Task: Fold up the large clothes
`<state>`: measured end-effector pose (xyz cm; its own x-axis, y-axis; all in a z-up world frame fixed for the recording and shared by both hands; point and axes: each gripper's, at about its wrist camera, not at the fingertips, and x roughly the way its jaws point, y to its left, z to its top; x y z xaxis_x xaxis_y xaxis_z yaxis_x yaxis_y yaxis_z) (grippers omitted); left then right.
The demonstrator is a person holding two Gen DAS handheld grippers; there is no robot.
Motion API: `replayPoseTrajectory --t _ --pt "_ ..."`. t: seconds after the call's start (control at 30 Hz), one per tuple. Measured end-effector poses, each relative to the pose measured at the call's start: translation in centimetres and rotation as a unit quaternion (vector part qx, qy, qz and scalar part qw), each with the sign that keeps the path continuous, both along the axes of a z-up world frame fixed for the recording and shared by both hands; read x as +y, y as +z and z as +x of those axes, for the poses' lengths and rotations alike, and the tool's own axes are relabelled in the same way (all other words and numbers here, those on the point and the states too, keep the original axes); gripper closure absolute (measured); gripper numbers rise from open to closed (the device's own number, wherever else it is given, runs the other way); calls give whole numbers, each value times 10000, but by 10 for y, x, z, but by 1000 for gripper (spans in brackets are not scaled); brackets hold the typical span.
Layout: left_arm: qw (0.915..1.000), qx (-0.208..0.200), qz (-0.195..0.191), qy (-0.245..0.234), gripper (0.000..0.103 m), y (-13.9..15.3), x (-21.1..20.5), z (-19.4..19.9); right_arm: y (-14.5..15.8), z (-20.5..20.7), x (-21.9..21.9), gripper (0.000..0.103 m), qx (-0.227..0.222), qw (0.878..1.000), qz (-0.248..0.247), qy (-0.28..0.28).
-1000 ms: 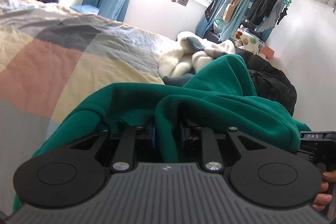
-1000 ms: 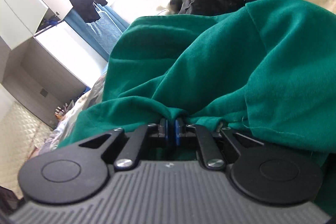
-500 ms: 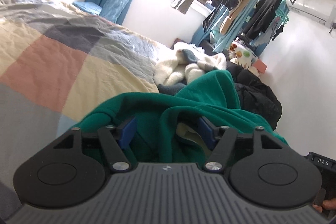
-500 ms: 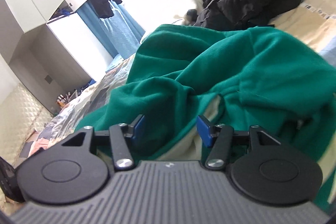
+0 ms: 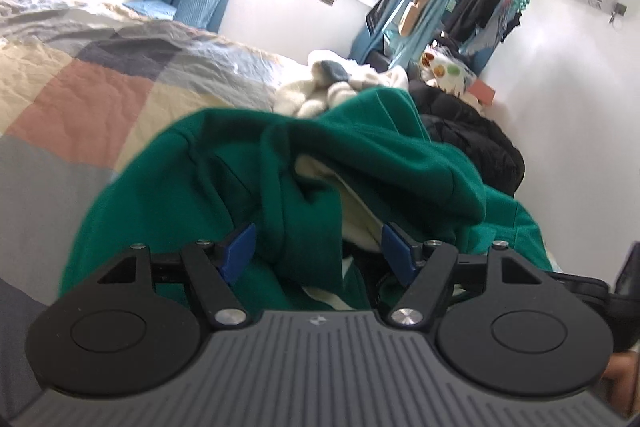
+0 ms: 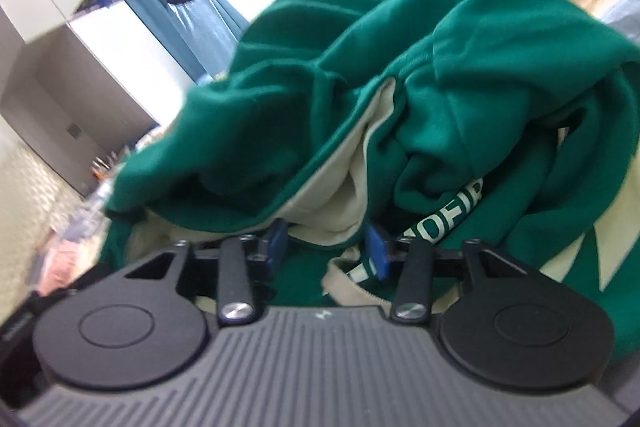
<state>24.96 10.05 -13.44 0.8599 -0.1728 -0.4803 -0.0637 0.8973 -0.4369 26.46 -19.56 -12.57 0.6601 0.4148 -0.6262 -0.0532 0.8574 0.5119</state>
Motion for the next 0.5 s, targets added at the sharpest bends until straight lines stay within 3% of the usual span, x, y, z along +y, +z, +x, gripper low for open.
replayPoseTrajectory --t 0.13,0.27,0.5 --pt "9994 282 -194 -18 29 -15 -1 9 -17 22 6 67 84 9998 -60 -171" --pt "9990 414 -182 -50 29 -26 -3 18 -24 36 9 88 -15 9998 -11 -199" --pt "9980 495 -384 83 28 -41 -7 29 19 21 -3 91 -753 9945 728 -34"
